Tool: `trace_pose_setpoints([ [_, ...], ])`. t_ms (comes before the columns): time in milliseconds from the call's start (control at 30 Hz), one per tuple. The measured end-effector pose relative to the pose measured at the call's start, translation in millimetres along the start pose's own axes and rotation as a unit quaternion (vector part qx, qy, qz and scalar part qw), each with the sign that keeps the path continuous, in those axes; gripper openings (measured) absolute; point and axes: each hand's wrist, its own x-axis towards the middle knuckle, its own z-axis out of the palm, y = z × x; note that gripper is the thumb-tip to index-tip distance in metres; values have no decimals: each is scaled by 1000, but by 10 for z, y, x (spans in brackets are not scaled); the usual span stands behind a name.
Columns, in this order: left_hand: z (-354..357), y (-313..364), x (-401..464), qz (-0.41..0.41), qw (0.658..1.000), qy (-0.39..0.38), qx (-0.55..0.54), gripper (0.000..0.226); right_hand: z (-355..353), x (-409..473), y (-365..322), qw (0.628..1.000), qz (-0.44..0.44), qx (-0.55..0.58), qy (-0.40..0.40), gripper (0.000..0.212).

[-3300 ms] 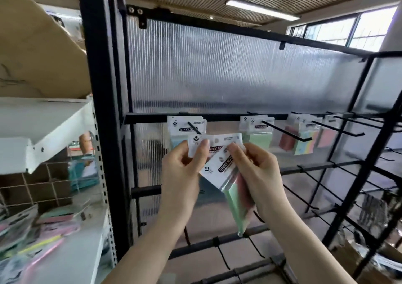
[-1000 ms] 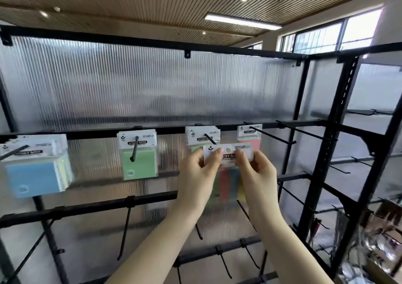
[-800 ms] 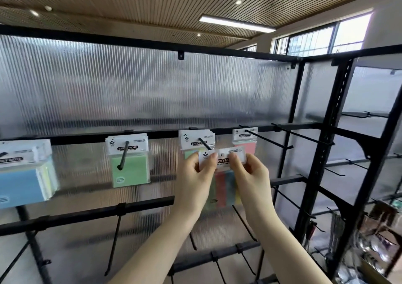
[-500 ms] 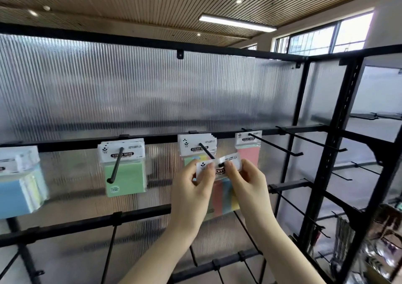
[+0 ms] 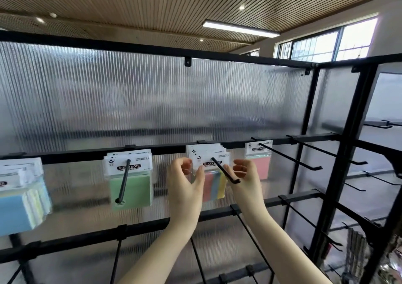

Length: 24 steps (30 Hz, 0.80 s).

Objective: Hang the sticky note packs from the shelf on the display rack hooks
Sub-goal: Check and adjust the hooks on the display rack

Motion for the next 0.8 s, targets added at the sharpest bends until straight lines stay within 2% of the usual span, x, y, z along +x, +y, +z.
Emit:
trace_pose_setpoints([
  [167, -24, -152, 39, -9, 1000, -13, 9, 19, 62, 29, 40, 1000, 22, -17, 3, 26],
  [333, -99, -280, -16, -37, 997, -55, 34, 23, 67, -50, 59, 998, 48, -19, -20, 11],
  [467, -204, -372, -147, -67, 992, -85, 71, 28, 38, -199, 139, 997, 70, -30, -25, 26],
  [633, -390, -362, -380, -88, 986, -124, 74, 24, -77, -523, 314, 990, 117, -58, -48, 18],
  [800, -648, -317, -679, -88, 978, -166, 93, 25, -140, -902, 379, 989, 114, -72, -61, 12],
])
